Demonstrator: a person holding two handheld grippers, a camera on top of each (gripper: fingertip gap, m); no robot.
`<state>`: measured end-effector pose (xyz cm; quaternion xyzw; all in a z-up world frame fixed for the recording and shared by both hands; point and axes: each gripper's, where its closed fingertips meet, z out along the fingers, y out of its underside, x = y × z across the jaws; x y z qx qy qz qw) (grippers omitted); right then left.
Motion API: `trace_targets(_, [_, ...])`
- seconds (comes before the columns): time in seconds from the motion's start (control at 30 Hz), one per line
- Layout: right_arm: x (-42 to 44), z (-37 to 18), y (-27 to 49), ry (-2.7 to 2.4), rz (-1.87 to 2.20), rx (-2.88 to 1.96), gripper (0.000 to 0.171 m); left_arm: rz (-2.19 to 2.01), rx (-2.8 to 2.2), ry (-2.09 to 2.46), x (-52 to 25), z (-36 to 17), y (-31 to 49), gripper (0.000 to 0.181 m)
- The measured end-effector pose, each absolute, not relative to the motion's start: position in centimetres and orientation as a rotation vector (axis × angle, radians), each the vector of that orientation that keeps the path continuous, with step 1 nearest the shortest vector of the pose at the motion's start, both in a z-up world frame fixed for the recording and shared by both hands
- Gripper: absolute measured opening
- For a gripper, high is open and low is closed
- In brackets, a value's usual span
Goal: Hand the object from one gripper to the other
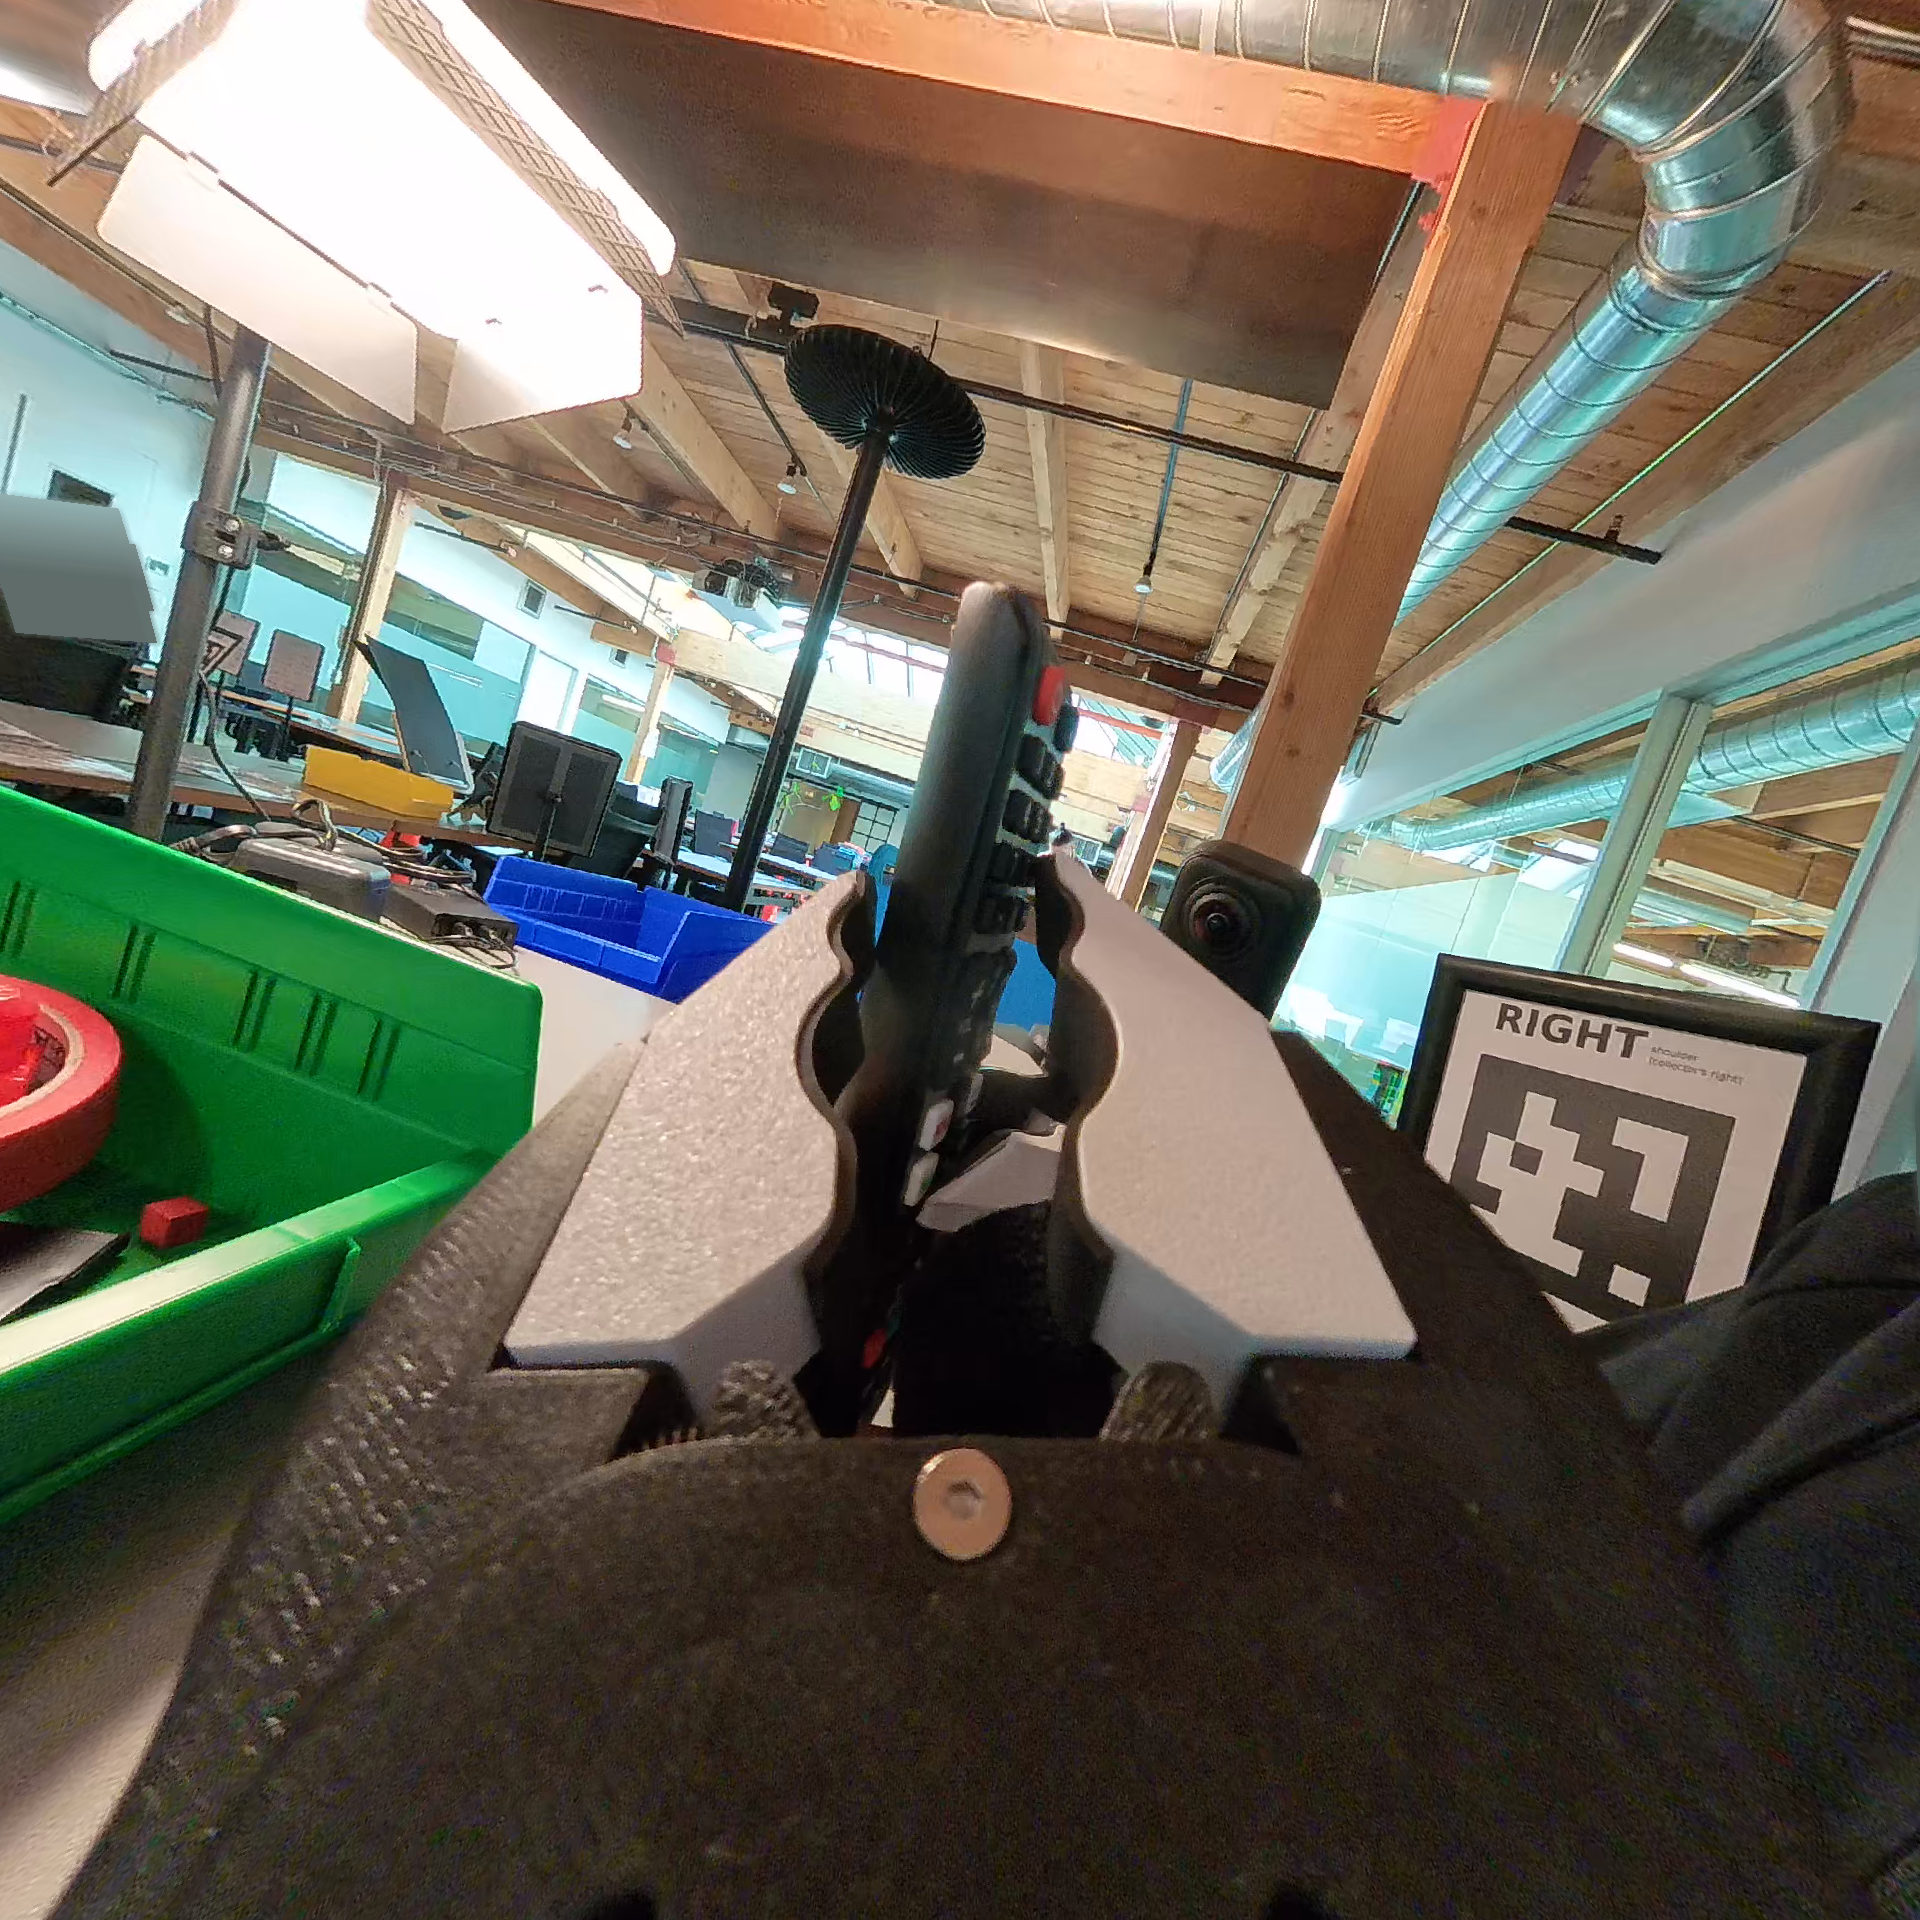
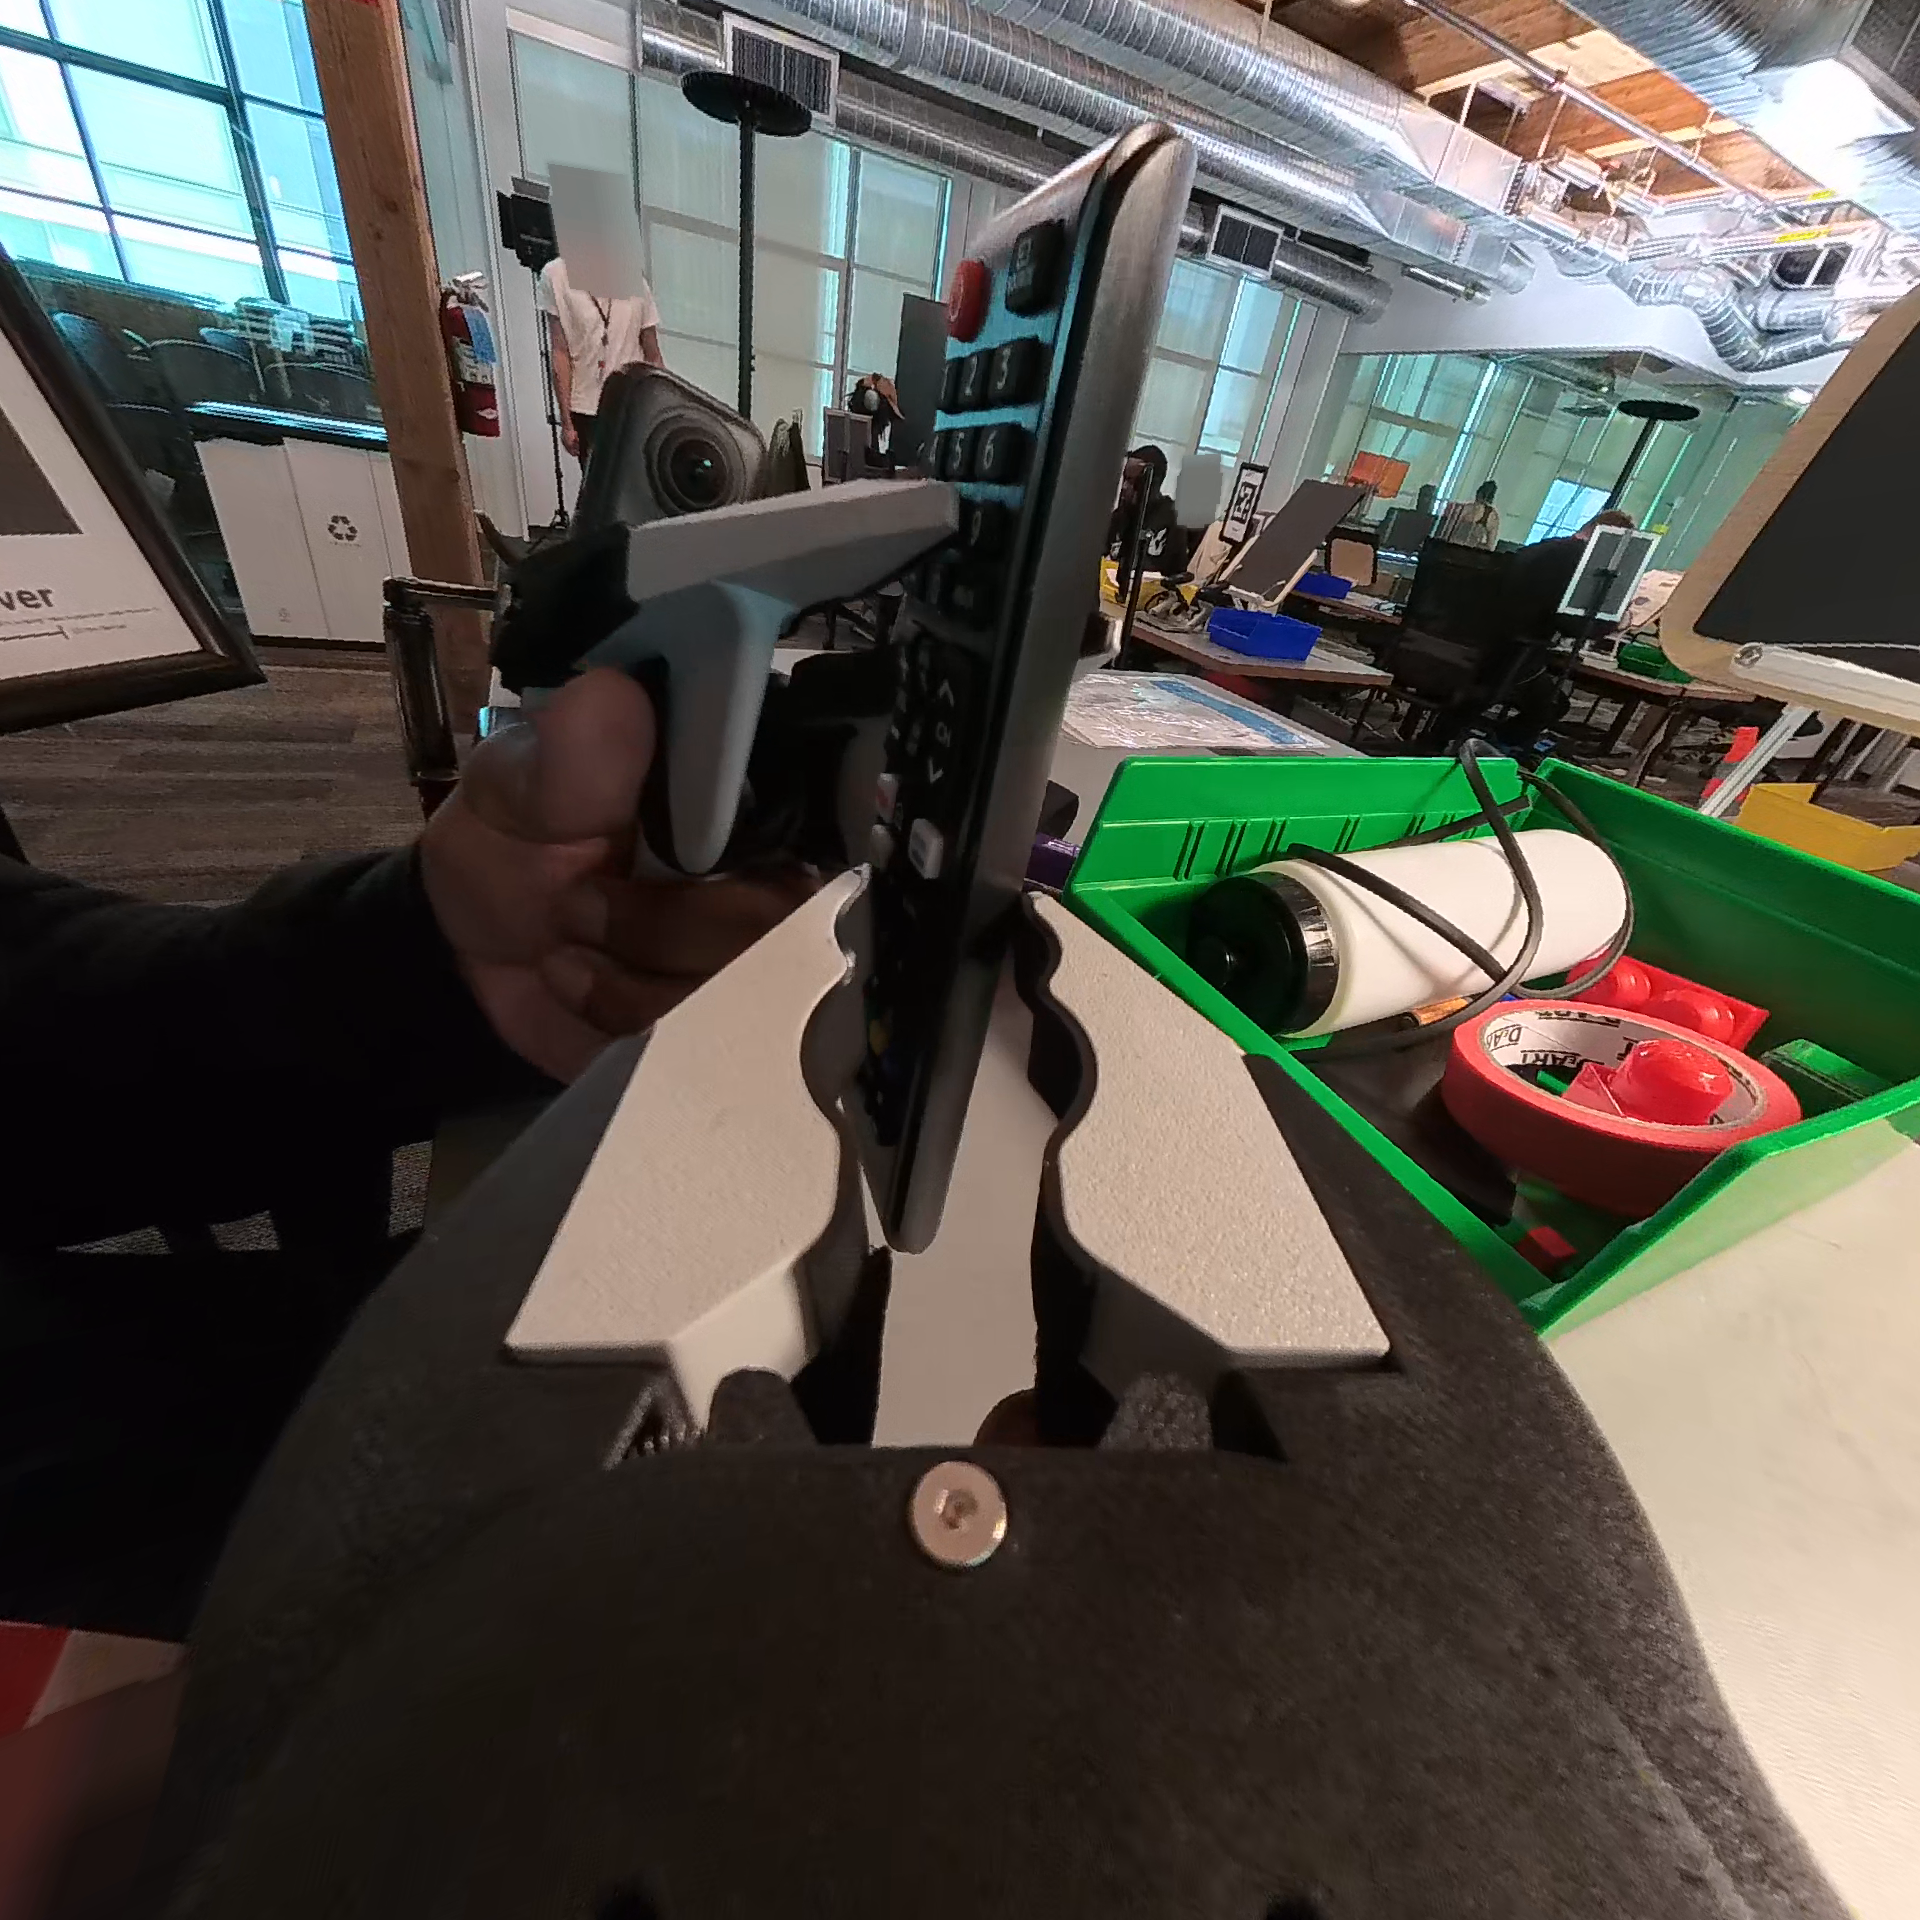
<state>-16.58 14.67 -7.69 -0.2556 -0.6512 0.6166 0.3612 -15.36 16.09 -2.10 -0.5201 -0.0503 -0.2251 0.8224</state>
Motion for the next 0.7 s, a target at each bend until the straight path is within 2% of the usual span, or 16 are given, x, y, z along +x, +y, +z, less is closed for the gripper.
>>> trace_targets(0.2, [-15.9, -7.5, 14.1, -1.718, 1.696, -0.652, 0.024, -0.432, -1.233, -0.016, -14.3, -3.3, 16.7, 0.036])
trace_targets(0.3, [-15.3, -7.6, 13.6, -1.764, 1.789, -0.657, 0.024, -0.392, -1.304, 0.051, -13.3, -4.2, 17.1, 0.031])
trace_targets(0.63, [-16.2, -7.1, 14.0, -1.682, 1.839, -0.737, 0.040, -0.332, -1.207, -0.069, -15.4, -3.1, 16.6, 0.025])
trace_targets(0.7, [-15.8, -7.0, 13.3, -1.702, 1.909, -0.729, 0.037, -0.374, -1.163, -0.040, -14.8, -2.4, 16.1, 0.025])
